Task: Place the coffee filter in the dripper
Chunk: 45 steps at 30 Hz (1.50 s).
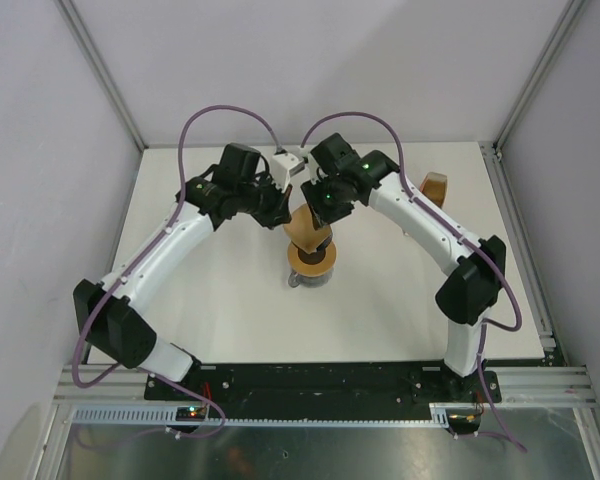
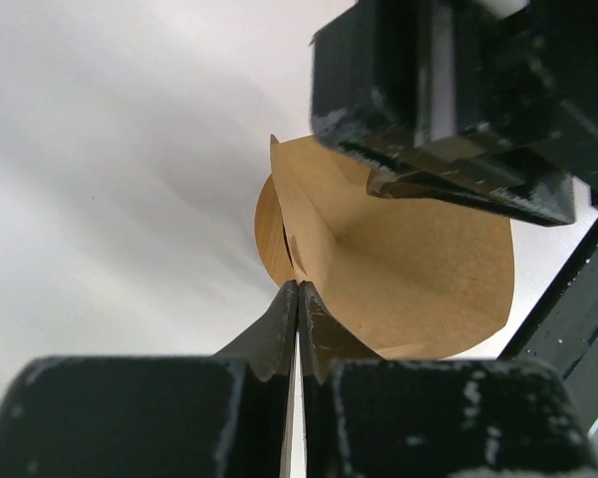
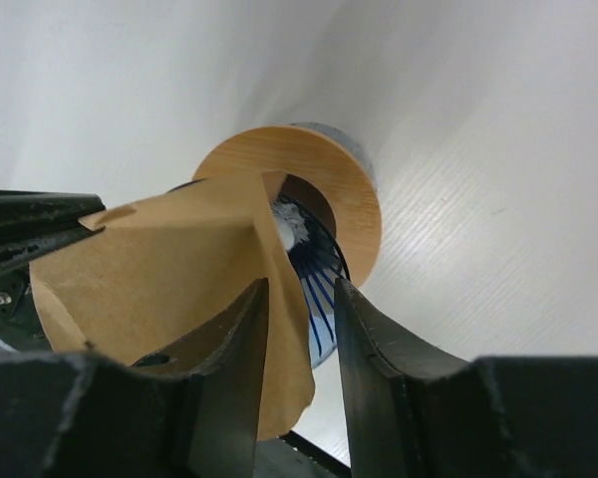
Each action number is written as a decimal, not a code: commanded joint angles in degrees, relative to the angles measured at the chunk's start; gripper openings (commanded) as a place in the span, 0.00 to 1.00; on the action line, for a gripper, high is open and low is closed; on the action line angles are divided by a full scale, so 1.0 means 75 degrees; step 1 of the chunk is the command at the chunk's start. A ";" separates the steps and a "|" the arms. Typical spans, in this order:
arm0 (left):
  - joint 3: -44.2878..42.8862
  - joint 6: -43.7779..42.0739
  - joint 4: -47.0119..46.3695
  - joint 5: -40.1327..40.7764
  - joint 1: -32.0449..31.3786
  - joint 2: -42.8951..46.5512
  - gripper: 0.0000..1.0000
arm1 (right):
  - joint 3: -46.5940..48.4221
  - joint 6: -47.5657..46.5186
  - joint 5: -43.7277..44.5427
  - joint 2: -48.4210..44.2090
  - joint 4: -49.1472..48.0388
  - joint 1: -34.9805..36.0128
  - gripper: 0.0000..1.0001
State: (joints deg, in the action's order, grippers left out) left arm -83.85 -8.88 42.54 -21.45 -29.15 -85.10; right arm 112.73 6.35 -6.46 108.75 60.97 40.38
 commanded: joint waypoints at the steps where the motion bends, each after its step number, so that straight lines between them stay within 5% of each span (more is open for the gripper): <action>1: 0.0082 0.0124 -0.0135 -0.0206 -0.0078 -0.0077 0.02 | -0.0131 -0.0140 0.0730 -0.0704 -0.0168 -0.0041 0.38; 4: 0.0144 0.0129 -0.0135 -0.0215 -0.0106 -0.0124 0.00 | -0.0364 -0.0128 0.0804 -0.0835 -0.0122 -0.0102 0.36; 15: 0.0275 0.0087 -0.0141 -0.0242 -0.0145 -0.0134 0.00 | -0.0905 -0.0033 0.0743 -0.0934 -0.0318 -0.0197 0.02; 23: 0.0453 -0.0007 -0.0137 -0.0248 -0.0145 -0.0114 0.00 | -0.1109 0.0047 0.0712 -0.0957 -0.0530 -0.0170 0.00; 33: 0.0419 -0.0124 -0.0140 -0.0136 -0.0157 -0.0005 0.00 | -0.0836 0.0024 0.0979 -0.1144 -0.0574 -0.0044 0.36; 45: 0.0458 -0.0208 -0.0131 -0.0155 -0.0156 0.0057 0.06 | -0.1691 0.0167 0.0959 -0.1314 -0.1062 -0.0113 0.44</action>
State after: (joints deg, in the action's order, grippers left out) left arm -80.55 -9.39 42.11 -22.26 -29.89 -86.28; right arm 102.94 6.61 0.45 100.99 55.90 39.77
